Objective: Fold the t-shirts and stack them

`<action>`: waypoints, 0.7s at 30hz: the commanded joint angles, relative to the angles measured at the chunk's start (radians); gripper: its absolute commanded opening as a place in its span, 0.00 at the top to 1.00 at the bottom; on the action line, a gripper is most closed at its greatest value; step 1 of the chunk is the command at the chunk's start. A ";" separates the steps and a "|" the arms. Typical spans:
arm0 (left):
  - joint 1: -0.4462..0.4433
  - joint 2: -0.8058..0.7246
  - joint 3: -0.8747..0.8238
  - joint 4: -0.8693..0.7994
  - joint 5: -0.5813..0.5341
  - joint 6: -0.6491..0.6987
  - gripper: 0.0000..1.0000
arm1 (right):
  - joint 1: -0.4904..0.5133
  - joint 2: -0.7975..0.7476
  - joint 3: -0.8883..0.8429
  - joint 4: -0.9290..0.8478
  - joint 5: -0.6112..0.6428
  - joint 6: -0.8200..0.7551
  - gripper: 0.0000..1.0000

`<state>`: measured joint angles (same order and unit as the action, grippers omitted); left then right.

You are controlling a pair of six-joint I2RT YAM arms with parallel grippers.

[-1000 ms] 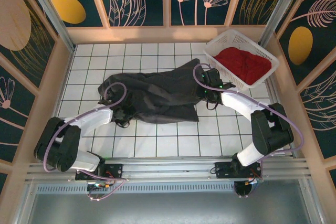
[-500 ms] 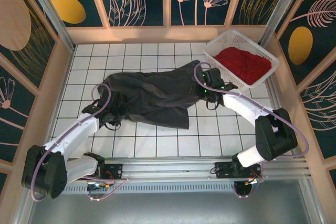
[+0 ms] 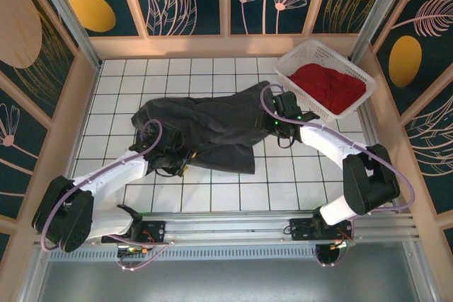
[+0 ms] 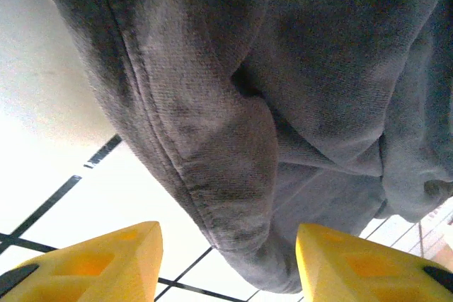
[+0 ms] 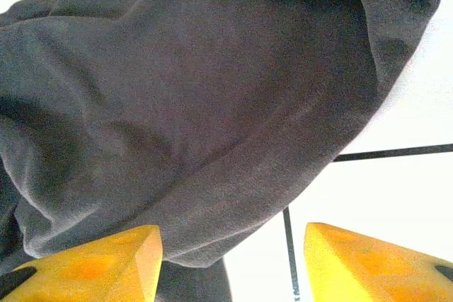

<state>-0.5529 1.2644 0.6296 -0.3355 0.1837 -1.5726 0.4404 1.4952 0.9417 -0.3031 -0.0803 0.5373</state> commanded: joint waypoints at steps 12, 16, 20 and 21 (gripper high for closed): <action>-0.027 0.088 0.007 0.064 0.030 -0.051 0.56 | 0.000 0.021 0.028 0.004 -0.004 0.001 0.44; -0.027 0.076 -0.003 0.047 0.017 -0.049 0.55 | 0.000 0.031 0.034 0.007 -0.006 0.004 0.45; -0.027 0.050 -0.025 0.024 0.005 -0.053 0.56 | 0.000 0.034 0.037 0.007 -0.006 0.006 0.44; -0.027 0.037 -0.035 0.020 -0.003 -0.057 0.55 | 0.000 0.034 0.038 0.006 -0.006 0.006 0.44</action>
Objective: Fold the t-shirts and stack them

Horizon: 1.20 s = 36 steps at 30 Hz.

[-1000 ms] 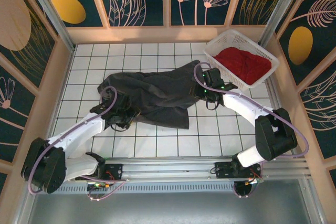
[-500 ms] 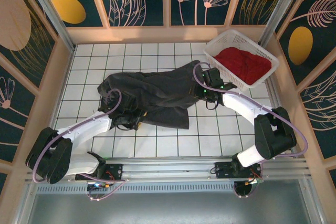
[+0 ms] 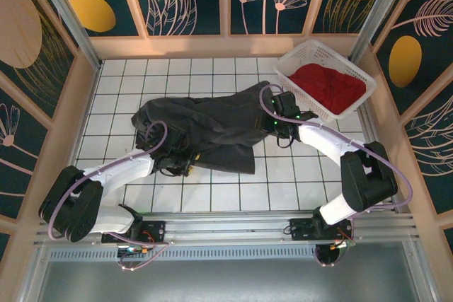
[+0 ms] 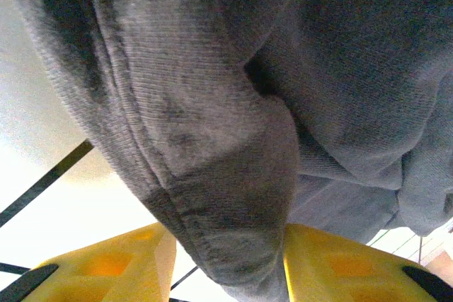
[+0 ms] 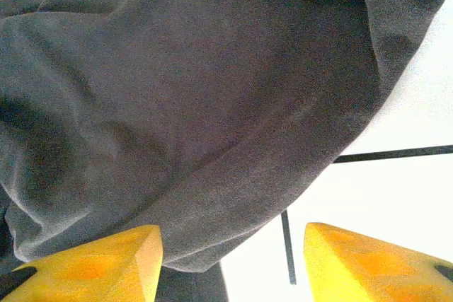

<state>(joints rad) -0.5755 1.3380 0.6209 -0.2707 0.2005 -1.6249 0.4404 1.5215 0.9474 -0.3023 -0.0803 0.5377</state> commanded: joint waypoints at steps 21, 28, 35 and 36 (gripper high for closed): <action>-0.012 -0.023 -0.092 0.099 -0.027 -0.034 0.67 | 0.001 -0.012 0.017 -0.009 -0.004 0.006 0.44; -0.026 -0.026 -0.106 0.107 -0.033 -0.018 1.00 | 0.000 -0.023 0.014 -0.011 0.017 0.011 0.44; 0.107 -0.243 -0.152 -0.194 -0.207 0.105 1.00 | -0.021 -0.064 0.010 -0.029 0.090 0.023 0.45; 0.161 -0.290 -0.157 -0.242 -0.231 0.147 1.00 | -0.024 -0.069 0.008 -0.033 0.092 0.027 0.45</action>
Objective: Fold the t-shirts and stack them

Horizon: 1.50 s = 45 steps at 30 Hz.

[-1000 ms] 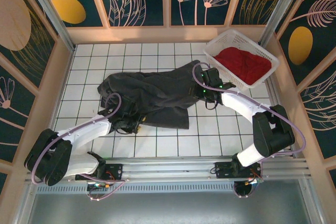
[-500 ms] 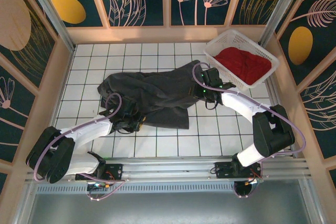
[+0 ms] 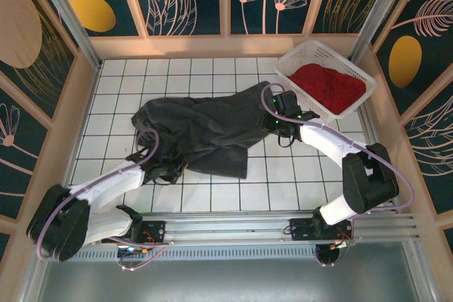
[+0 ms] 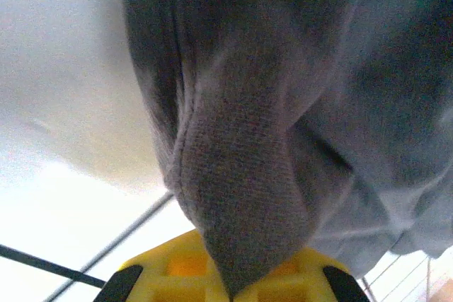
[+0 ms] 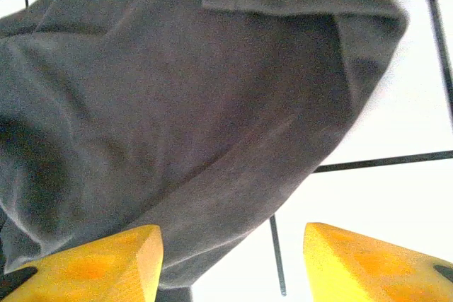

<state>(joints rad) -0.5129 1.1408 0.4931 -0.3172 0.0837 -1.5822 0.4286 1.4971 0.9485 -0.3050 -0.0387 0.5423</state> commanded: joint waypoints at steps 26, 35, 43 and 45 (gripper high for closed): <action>0.384 0.028 0.185 -0.277 -0.326 0.541 1.00 | 0.042 0.286 0.139 -0.014 0.139 -0.151 0.47; 0.393 0.024 0.188 -0.281 -0.326 0.548 1.00 | 0.082 0.411 0.298 -0.077 0.212 -0.307 0.41; 0.397 0.039 0.187 -0.268 -0.311 0.546 1.00 | 0.154 0.478 0.349 -0.124 0.332 -0.372 0.37; 0.399 0.043 0.188 -0.265 -0.309 0.546 1.00 | 0.161 0.486 0.351 -0.136 0.382 -0.357 0.39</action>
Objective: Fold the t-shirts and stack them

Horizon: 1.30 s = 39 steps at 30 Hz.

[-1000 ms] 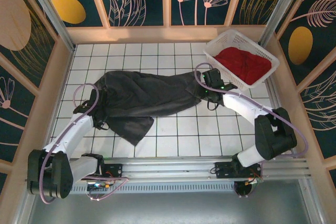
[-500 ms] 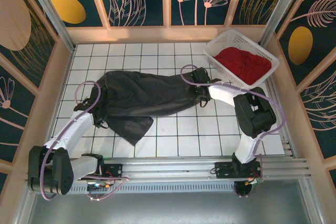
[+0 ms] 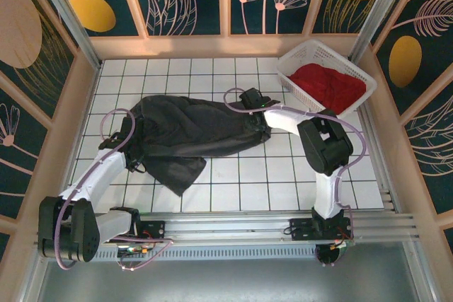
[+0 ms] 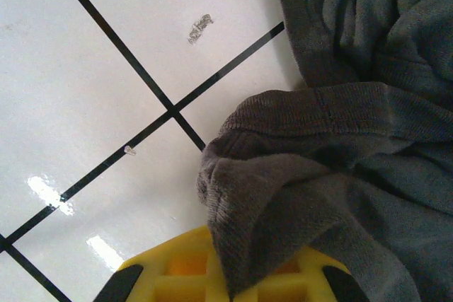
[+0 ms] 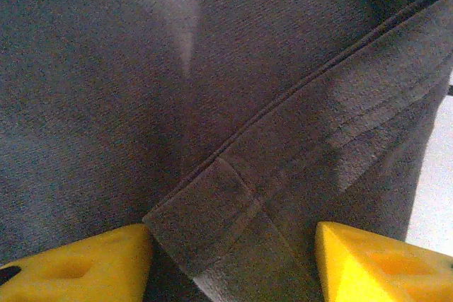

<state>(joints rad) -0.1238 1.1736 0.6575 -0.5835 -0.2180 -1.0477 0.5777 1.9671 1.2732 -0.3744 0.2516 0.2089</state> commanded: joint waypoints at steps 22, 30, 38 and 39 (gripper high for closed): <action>0.033 0.047 0.095 -0.001 -0.053 0.113 1.00 | -0.251 -0.360 -0.205 -0.063 -0.043 0.164 1.00; 0.036 0.073 0.198 -0.022 -0.097 0.204 1.00 | -0.348 -0.497 -0.197 -0.112 -0.159 0.222 1.00; 0.036 0.106 0.422 -0.046 -0.114 0.293 1.00 | -0.421 -0.505 -0.028 -0.116 -0.302 0.266 1.00; 0.036 0.105 0.447 -0.040 -0.107 0.292 1.00 | -0.424 -0.504 0.000 -0.109 -0.310 0.268 1.00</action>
<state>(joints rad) -0.0998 1.2747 1.0321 -0.6128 -0.2817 -0.7998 0.1722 1.4799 1.1828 -0.4904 -0.0082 0.4507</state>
